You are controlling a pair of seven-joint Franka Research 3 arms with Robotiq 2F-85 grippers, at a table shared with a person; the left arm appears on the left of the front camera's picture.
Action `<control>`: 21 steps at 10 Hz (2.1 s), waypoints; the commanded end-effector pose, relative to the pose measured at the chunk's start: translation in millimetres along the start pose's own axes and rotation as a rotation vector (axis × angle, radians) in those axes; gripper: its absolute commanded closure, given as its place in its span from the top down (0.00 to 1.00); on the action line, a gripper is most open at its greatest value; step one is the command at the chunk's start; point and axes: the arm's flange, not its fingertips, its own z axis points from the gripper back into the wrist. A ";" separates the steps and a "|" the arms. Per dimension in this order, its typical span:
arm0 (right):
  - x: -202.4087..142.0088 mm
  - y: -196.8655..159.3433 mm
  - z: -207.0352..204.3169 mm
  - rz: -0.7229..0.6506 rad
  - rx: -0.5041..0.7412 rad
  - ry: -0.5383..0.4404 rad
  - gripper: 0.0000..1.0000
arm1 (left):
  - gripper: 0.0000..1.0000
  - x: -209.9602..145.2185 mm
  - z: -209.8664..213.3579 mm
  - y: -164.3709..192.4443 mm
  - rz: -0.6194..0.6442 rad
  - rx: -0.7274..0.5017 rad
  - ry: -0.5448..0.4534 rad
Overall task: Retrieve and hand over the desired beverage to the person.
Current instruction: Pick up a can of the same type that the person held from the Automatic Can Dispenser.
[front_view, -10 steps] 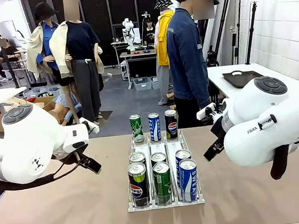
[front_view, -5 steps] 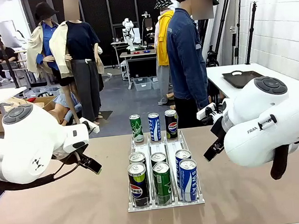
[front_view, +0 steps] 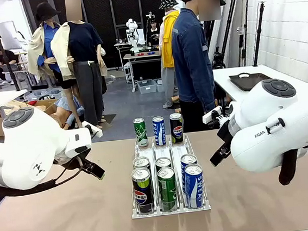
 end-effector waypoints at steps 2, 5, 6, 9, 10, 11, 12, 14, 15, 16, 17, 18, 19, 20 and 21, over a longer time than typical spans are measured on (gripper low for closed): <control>0.1 0.2 0.0 0.000 0.000 0.000 1.00 | 1.00 -0.2 0.0 0.8 0.002 0.000 0.000; 0.1 0.2 0.0 0.000 0.000 0.000 1.00 | 1.00 -0.2 0.0 0.8 0.002 0.000 0.000; 0.1 0.2 0.0 0.000 0.000 0.000 1.00 | 1.00 -0.2 0.0 0.8 0.002 0.000 0.000; 0.1 0.2 0.0 0.000 0.000 0.000 1.00 | 1.00 -0.2 0.0 0.8 0.002 0.000 0.000; 0.1 0.2 0.0 0.000 0.000 0.000 1.00 | 1.00 -0.2 0.0 0.8 0.002 0.000 0.000; 0.1 0.2 0.0 0.000 0.000 0.000 1.00 | 1.00 -0.2 0.0 0.8 0.002 0.000 0.000; 0.1 0.2 0.0 0.000 0.000 0.000 1.00 | 1.00 -0.2 0.0 0.8 0.002 0.000 0.000; 0.0 0.0 0.0 0.000 0.000 0.000 1.00 | 1.00 0.0 0.0 0.0 0.000 0.000 0.000; 6.0 -12.1 14.5 -0.016 0.006 -0.008 1.00 | 1.00 7.5 11.4 8.6 0.006 -0.030 -0.007; 14.1 -28.2 29.7 -0.029 0.045 -0.001 1.00 | 1.00 15.4 23.5 22.5 0.016 -0.052 0.003; 19.6 -43.5 44.0 -0.034 0.104 0.011 1.00 | 1.00 23.5 38.8 37.6 0.029 -0.104 0.024; 27.9 -62.7 62.0 -0.063 0.151 0.013 1.00 | 1.00 36.9 60.8 56.8 0.039 -0.166 0.026; 36.6 -80.6 77.0 -0.097 0.192 0.035 1.00 | 1.00 50.1 81.3 76.9 0.066 -0.256 0.049; 45.5 -99.6 88.8 -0.141 0.268 0.077 1.00 | 1.00 60.7 98.7 98.3 0.096 -0.331 0.049; 49.1 -124.4 104.0 -0.226 0.343 0.080 1.00 | 1.00 67.4 120.2 119.4 0.094 -0.433 0.014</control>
